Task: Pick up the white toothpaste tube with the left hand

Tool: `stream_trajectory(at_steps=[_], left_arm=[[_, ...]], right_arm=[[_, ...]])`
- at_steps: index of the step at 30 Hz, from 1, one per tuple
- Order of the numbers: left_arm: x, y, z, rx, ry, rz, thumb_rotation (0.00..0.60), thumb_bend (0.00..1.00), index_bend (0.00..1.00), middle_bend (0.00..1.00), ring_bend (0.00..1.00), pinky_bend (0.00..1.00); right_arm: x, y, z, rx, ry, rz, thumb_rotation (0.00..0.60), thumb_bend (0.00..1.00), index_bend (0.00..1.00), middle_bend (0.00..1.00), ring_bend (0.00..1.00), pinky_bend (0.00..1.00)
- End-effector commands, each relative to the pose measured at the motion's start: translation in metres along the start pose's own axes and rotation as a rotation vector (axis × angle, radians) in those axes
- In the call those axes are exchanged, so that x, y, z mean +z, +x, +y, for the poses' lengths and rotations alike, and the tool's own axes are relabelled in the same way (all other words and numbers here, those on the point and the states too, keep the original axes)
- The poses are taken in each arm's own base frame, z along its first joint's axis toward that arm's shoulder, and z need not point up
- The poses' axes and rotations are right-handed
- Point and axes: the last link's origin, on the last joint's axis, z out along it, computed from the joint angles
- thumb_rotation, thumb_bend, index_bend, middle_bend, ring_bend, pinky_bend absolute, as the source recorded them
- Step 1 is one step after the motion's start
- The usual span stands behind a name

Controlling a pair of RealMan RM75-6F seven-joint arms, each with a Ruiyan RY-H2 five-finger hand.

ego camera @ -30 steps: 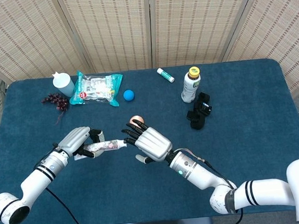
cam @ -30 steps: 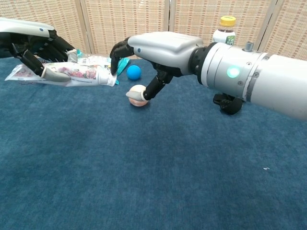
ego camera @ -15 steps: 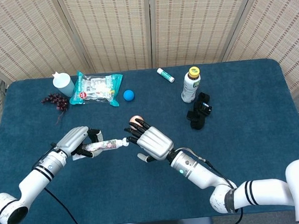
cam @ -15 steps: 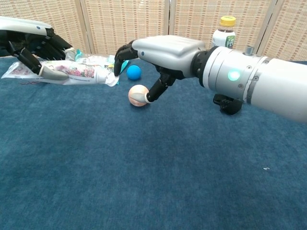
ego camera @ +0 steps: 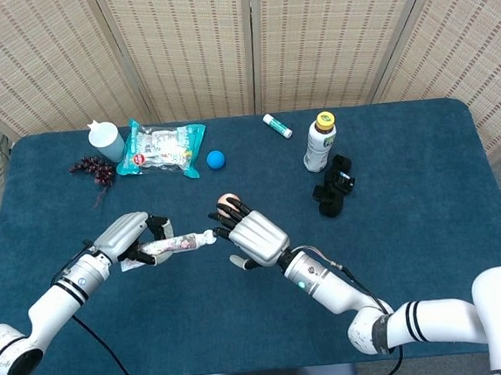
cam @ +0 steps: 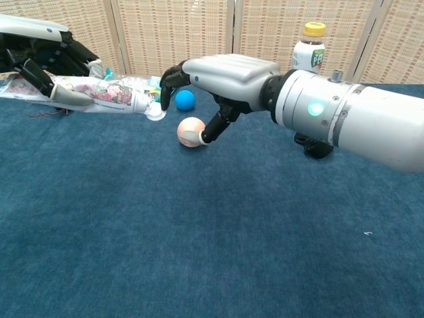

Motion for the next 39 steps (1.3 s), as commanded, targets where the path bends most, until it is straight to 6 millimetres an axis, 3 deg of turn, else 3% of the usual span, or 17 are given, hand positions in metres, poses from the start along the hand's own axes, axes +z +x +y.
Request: stream_trajectory(at_steps=[1,14,19,28,39], left_arm=[[-0.001,0.0,0.002,-0.004,-0.004,-0.003,0.6,0.45,0.63,0.71,0.5,0.35],[0.0,0.001,0.006,-0.032,-0.014,-0.009,0.6,0.45,0.63,0.71,0.5,0.35],[-0.001,0.0,0.002,-0.025,-0.003,-0.015,0.6,0.45,0.63,0.71,0.5,0.35],[0.002,-0.011,-0.022,-0.014,0.045,-0.026,0.6,0.45,0.63,0.7,0.5,0.35],[0.012,-0.034,-0.06,0.006,0.07,-0.036,0.6,0.45,0.62,0.69,0.49,0.35]], right_arm=[[0.001,-0.001,0.001,0.002,-0.002,-0.001,0.499,0.29,0.31,0.14,0.0,0.06],[0.004,-0.006,0.002,0.02,-0.002,-0.006,0.5,0.29,0.31,0.14,0.0,0.06],[-0.003,0.003,0.004,0.049,-0.002,0.012,0.498,0.29,0.31,0.14,0.0,0.06],[-0.041,0.045,0.024,0.07,-0.031,0.093,0.499,0.29,0.31,0.14,0.0,0.06],[-0.099,0.076,0.054,-0.007,-0.118,0.131,0.498,0.29,0.31,0.14,0.0,0.06]])
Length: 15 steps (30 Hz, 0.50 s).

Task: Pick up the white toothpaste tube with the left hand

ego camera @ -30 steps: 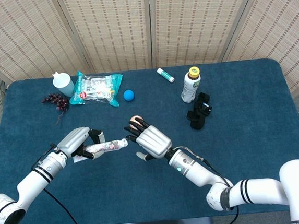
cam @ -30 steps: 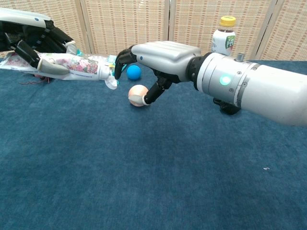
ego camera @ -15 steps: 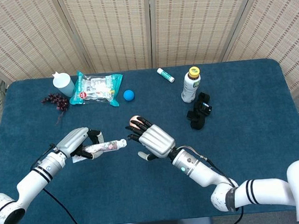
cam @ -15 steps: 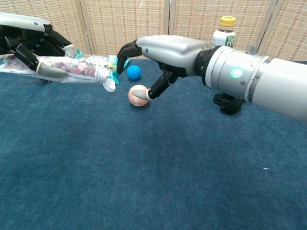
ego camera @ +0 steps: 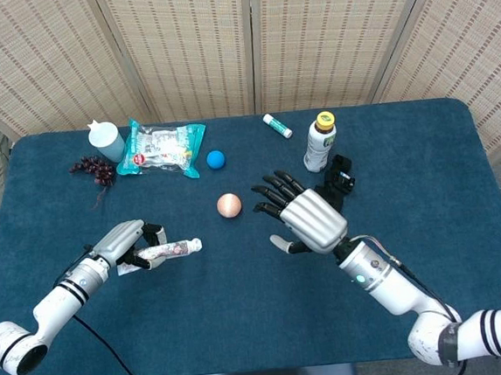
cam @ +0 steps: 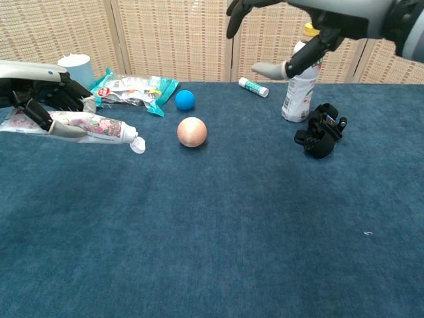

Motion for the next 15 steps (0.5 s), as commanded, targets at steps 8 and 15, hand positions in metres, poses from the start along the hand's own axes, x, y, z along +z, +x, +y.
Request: stream_trajectory(at_steps=[8,15], left_arm=[[0.01,-0.029,-0.036,-0.003,0.012,0.0,0.6,0.45,0.61,0.69,0.48,0.34],[0.013,-0.034,-0.051,0.068,0.007,0.018,0.6,0.45,0.54,0.61,0.38,0.31]], right_arm=[[-0.052,0.018,0.027,-0.09,-0.095,-0.011,0.498,0.29,0.31,0.14,0.0,0.06],[-0.067,0.023,0.032,-0.111,-0.12,-0.012,0.499,0.29,0.31,0.14,0.0,0.06]])
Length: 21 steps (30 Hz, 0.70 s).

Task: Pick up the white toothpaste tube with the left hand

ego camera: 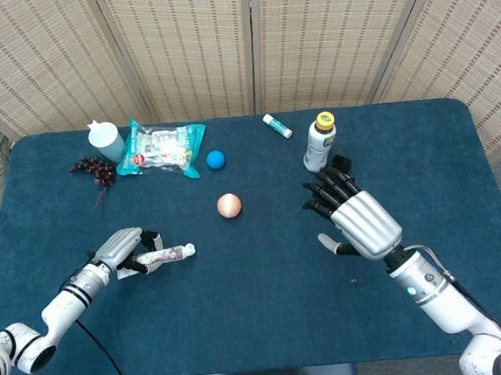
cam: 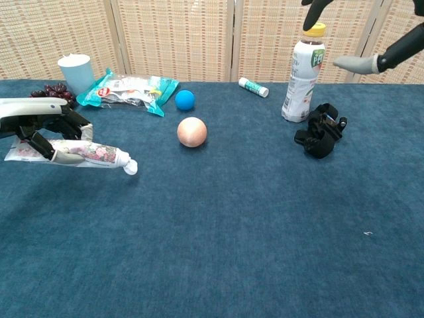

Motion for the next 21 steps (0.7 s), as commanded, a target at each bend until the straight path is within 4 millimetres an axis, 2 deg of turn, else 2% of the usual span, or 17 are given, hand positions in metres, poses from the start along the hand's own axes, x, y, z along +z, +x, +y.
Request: stream_trajectory(at_steps=[1,10,14,21], left_arm=[[-0.001,-0.006,-0.005,0.036,-0.007,0.003,0.6,0.45,0.54,0.61,0.37,0.31],[-0.006,-0.003,-0.011,0.206,-0.001,0.028,0.6,0.45,0.43,0.46,0.27,0.28],[-0.01,0.0,-0.008,0.232,0.0,0.036,0.6,0.45,0.36,0.37,0.21,0.26],[-0.023,0.01,-0.004,0.253,0.018,0.056,0.597,0.45,0.25,0.3,0.16,0.24]], right_arm=[[-0.003,0.001,0.001,0.0,-0.005,0.001,0.499,0.29,0.31,0.14,0.0,0.06],[-0.009,0.003,0.007,0.002,-0.021,0.008,0.499,0.29,0.31,0.14,0.0,0.06],[-0.012,0.003,0.01,0.004,-0.027,0.014,0.498,0.29,0.31,0.14,0.0,0.06],[-0.018,0.006,0.019,-0.006,-0.052,0.031,0.498,0.29,0.31,0.14,0.0,0.06]])
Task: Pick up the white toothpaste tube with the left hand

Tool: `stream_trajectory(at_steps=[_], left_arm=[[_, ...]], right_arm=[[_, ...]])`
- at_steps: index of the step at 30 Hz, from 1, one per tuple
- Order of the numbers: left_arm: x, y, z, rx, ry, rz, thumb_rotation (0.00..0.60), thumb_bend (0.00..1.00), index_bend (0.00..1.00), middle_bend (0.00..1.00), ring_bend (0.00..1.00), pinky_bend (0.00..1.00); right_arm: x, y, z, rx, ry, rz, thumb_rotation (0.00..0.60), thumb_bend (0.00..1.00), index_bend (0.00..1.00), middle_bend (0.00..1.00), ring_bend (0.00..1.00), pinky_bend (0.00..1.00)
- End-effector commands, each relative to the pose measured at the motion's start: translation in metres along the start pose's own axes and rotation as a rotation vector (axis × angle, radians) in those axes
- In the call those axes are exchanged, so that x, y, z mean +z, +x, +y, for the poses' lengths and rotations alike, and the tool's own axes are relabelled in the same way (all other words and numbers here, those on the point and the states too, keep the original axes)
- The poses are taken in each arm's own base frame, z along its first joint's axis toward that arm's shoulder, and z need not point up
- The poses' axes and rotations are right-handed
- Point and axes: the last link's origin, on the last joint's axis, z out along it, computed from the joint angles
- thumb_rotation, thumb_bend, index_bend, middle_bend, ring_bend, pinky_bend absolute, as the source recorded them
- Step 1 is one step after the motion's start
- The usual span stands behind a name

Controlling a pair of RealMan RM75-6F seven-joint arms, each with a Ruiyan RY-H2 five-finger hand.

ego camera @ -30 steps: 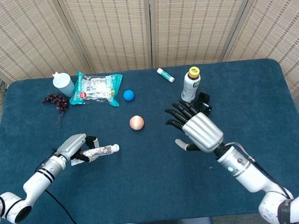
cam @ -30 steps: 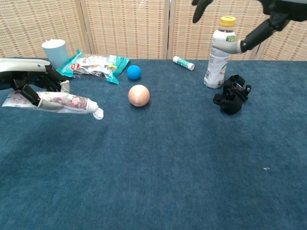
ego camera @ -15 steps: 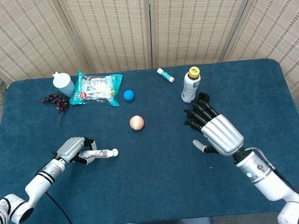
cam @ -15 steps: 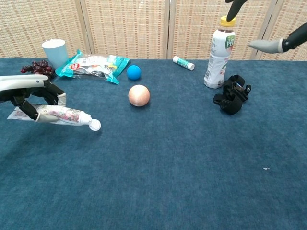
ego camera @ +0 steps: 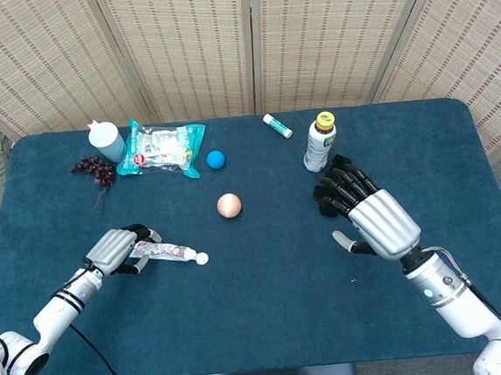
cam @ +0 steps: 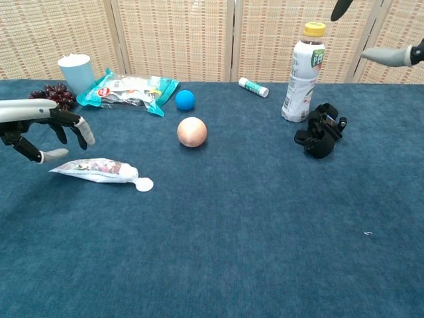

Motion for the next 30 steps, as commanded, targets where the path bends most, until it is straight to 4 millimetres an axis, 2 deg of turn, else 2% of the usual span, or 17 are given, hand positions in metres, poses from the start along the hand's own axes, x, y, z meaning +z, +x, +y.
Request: stream_trajectory(at_steps=[1,7,11,14,17,25,30], left_arm=[[-0.008,0.007,-0.001,0.002,0.016,0.021,0.597,0.45,0.24,0.29,0.16,0.24],[-0.033,0.024,-0.005,-0.008,0.073,0.144,0.598,0.45,0.23,0.28,0.16,0.24],[-0.061,0.029,-0.01,-0.01,0.144,0.274,0.6,0.45,0.23,0.28,0.16,0.24],[-0.082,0.029,-0.011,0.003,0.2,0.37,0.6,0.45,0.24,0.28,0.16,0.24],[-0.102,0.023,-0.012,0.03,0.251,0.436,0.6,0.45,0.24,0.28,0.16,0.24],[-0.153,0.002,-0.012,0.115,0.363,0.513,0.6,0.45,0.27,0.28,0.16,0.24],[-0.17,-0.007,-0.007,0.122,0.403,0.514,0.6,0.45,0.27,0.28,0.16,0.24]], right_arm=[[-0.003,0.0,0.005,-0.009,-0.013,0.002,0.499,0.29,0.31,0.14,0.0,0.06],[-0.016,-0.005,0.022,-0.043,-0.082,-0.033,0.498,0.29,0.31,0.14,0.0,0.06],[-0.03,-0.01,0.039,-0.061,-0.159,-0.053,0.511,0.29,0.28,0.14,0.0,0.06],[-0.043,-0.015,0.052,-0.074,-0.222,-0.06,0.566,0.29,0.25,0.14,0.0,0.09],[-0.059,-0.019,0.064,-0.087,-0.295,-0.062,0.6,0.29,0.23,0.14,0.01,0.16],[-0.104,-0.033,0.077,-0.068,-0.443,-0.053,0.6,0.3,0.21,0.14,0.02,0.16],[-0.122,-0.037,0.076,-0.061,-0.475,-0.042,0.6,0.3,0.21,0.14,0.02,0.16]])
